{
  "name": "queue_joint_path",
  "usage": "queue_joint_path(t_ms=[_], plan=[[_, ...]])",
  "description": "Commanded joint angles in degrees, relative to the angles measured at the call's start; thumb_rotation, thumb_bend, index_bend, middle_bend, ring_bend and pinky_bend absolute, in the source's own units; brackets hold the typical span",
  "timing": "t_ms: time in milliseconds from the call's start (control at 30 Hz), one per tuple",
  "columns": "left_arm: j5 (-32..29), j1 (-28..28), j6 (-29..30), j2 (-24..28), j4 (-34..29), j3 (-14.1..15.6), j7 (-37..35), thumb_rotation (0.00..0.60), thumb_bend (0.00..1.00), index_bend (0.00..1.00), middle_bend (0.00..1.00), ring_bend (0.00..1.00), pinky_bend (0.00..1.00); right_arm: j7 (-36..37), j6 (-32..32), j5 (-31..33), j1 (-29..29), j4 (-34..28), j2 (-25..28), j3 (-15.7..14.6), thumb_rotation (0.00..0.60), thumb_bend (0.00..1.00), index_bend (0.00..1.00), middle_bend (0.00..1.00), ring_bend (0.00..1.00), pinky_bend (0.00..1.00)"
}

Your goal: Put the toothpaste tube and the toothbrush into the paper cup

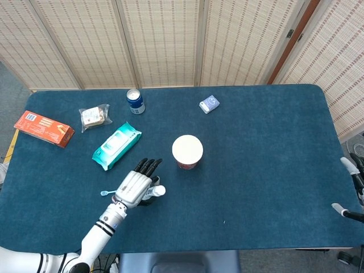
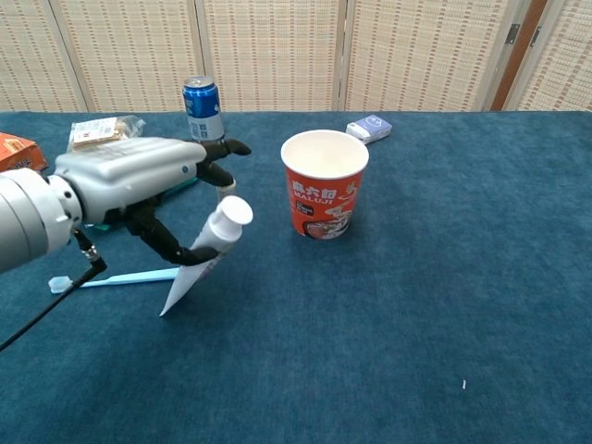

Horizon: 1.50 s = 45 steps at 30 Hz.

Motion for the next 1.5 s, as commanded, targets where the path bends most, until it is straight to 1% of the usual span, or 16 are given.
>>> queue_joint_path(t_ms=[33,167,367,633,833,1033,1267,1500], plan=[[0.58,0.59,1.06,1.18,-1.3,-0.85,-0.71,0.6,0.36,0.64,0.0,0.0,0.0,-0.15,-0.14,-0.05,0.09,-0.12,-0.07,-0.03,0.6,0.0,0.07,0.0,0.0,0.05],[0.45,1.09,1.78,2.44,-2.54,-1.98,-1.98,0.6,0.36,0.64,0.0,0.0,0.0,-0.34,-0.44,-0.02,0.26,-0.28,-0.15,-0.06,0.6,0.0,0.07,0.0,0.0,0.05],[-0.1,1.58,2.67,4.41,-4.72,-4.45,-4.53,0.6,0.36,0.64,0.0,0.0,0.0,-0.5,-0.58,-0.06,0.36,-0.46,-0.19,-0.1,0.6,0.0,0.07,0.0,0.0,0.05],[-1.78,1.21,2.87,6.56,-7.04,-7.32,-5.85,0.6,0.36,0.64,0.0,0.0,0.0,-0.6,-1.02,-0.1,0.66,-0.58,-0.25,-0.14,0.6,0.0,0.07,0.0,0.0,0.05],[-1.74,-0.03,2.79,8.19,-8.43,-9.35,-5.18,0.6,0.36,0.64,0.0,0.0,0.0,-0.63,-1.31,-0.16,0.87,-0.79,-0.14,-0.18,0.6,0.0,0.07,0.0,0.0,0.05],[-2.54,-1.57,3.54,9.48,-10.29,-11.05,-2.2,0.6,0.37,0.64,0.0,0.0,0.0,-0.39,-1.28,-0.24,0.87,-0.8,-0.03,-0.25,0.6,0.0,0.07,0.0,0.0,0.05],[-4.98,-3.57,4.33,10.03,-12.13,-13.33,-0.02,0.6,0.37,0.64,0.0,0.0,0.0,-0.3,-1.17,-0.4,0.89,-0.71,-0.09,-0.3,0.6,0.0,0.07,0.0,0.0,0.05],[-8.03,-5.51,4.84,10.19,-13.33,-15.89,0.04,0.6,0.37,0.64,0.0,0.0,0.0,-0.09,-0.83,-0.57,0.79,-0.55,-0.16,-0.35,0.6,0.0,0.07,0.0,0.0,0.05]])
